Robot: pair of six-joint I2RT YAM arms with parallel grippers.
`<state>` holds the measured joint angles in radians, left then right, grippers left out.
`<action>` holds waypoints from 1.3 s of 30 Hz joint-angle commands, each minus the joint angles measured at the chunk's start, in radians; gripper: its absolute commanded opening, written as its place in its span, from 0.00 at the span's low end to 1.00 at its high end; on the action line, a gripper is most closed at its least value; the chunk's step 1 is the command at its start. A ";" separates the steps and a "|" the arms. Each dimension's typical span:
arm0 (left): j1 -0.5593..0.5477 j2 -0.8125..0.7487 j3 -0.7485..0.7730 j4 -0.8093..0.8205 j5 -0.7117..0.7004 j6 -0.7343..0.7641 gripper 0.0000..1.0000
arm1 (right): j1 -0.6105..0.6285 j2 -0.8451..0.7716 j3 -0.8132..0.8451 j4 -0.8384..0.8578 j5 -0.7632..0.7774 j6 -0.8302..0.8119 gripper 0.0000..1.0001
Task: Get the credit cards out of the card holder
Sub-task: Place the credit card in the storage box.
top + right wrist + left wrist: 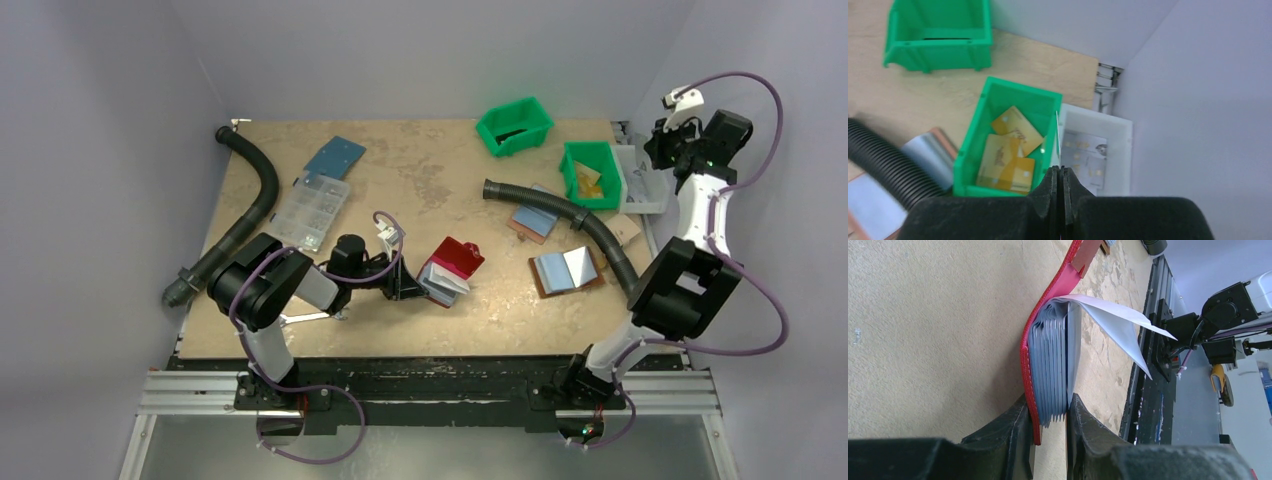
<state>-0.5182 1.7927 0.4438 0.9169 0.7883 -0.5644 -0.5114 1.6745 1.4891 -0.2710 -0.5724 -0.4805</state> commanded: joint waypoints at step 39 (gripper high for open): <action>-0.002 -0.018 -0.029 -0.110 -0.046 0.032 0.00 | 0.080 0.373 0.249 0.073 0.569 -0.043 0.48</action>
<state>-0.5186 1.7794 0.4400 0.8925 0.7841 -0.5659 -0.4431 2.1147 1.7668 -0.2836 -0.0814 -0.5072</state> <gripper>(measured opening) 0.246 0.462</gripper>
